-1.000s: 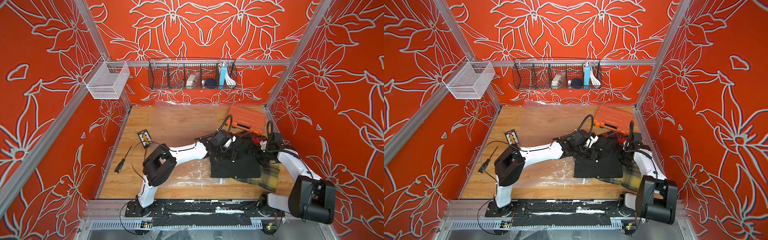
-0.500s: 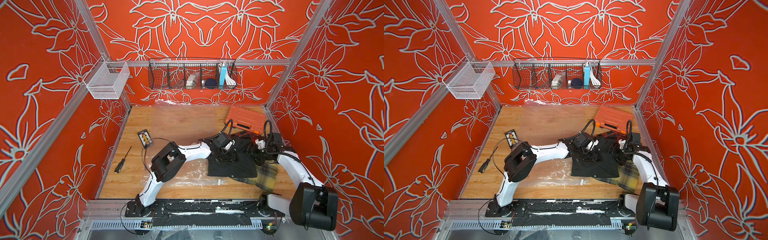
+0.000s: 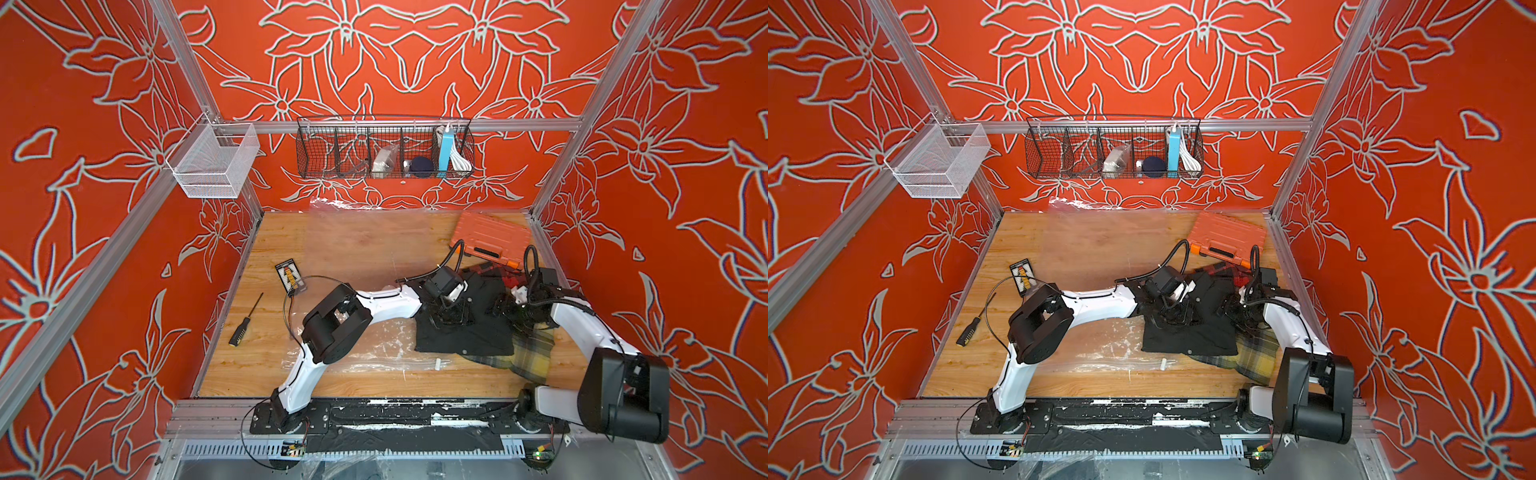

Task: Place the folded shirt into the vacuum bag
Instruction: Pick up the shirt from the center of the board.

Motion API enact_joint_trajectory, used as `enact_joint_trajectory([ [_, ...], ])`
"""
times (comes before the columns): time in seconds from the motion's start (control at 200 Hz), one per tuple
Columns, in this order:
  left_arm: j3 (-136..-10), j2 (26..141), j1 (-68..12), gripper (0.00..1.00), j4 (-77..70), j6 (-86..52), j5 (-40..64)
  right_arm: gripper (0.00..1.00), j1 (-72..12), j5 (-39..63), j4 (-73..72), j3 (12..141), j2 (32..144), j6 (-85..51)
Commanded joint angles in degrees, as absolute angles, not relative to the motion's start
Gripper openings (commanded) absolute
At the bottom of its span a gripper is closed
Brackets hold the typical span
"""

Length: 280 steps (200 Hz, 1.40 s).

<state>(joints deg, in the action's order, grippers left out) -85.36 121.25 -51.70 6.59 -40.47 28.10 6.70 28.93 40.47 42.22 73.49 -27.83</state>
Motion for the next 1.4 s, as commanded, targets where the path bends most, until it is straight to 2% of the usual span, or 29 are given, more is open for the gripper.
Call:
enact_joint_trajectory([
  [0.0,-84.3,121.9,-51.4,0.41,7.0,-39.9,27.5,0.72,3.7,34.1,39.0,43.3,72.6,-28.5],
  [0.18,-83.9,122.3,-51.4,0.39,5.8,-40.3,28.2,0.59,1.2,34.8,39.3,45.2,71.4,-30.8],
  [0.365,-84.0,122.1,-51.4,0.39,5.7,-40.1,28.1,0.53,-0.5,34.3,40.0,47.0,71.3,-31.1],
  [0.54,-84.1,122.0,-51.4,0.38,6.0,-39.9,28.1,0.57,-1.3,31.8,42.3,47.3,71.0,-30.5],
  [0.686,-84.2,122.0,-51.4,0.38,5.7,-40.1,28.2,0.55,-1.5,30.2,42.5,47.0,71.1,-30.1],
  [0.766,-84.7,121.9,-51.3,0.38,6.3,-39.8,28.4,0.47,-1.5,28.8,42.7,46.8,72.6,-29.0],
  [0.901,-83.2,117.2,-50.5,0.38,7.8,-38.6,28.2,0.18,-1.5,25.0,43.6,46.6,73.9,-26.5],
  [1.016,-79.7,111.9,-48.5,0.38,8.8,-38.6,27.9,0.04,-1.6,21.9,45.2,47.4,73.2,-25.1],
  [1.156,-74.0,108.9,-46.4,0.38,8.8,-37.8,23.6,0.0,-3.9,16.8,48.7,50.5,72.2,-23.9],
  [1.396,-76.5,118.4,-47.4,0.38,4.1,-39.2,24.6,0.0,-9.7,5.7,55.4,57.7,72.9,-22.8],
])
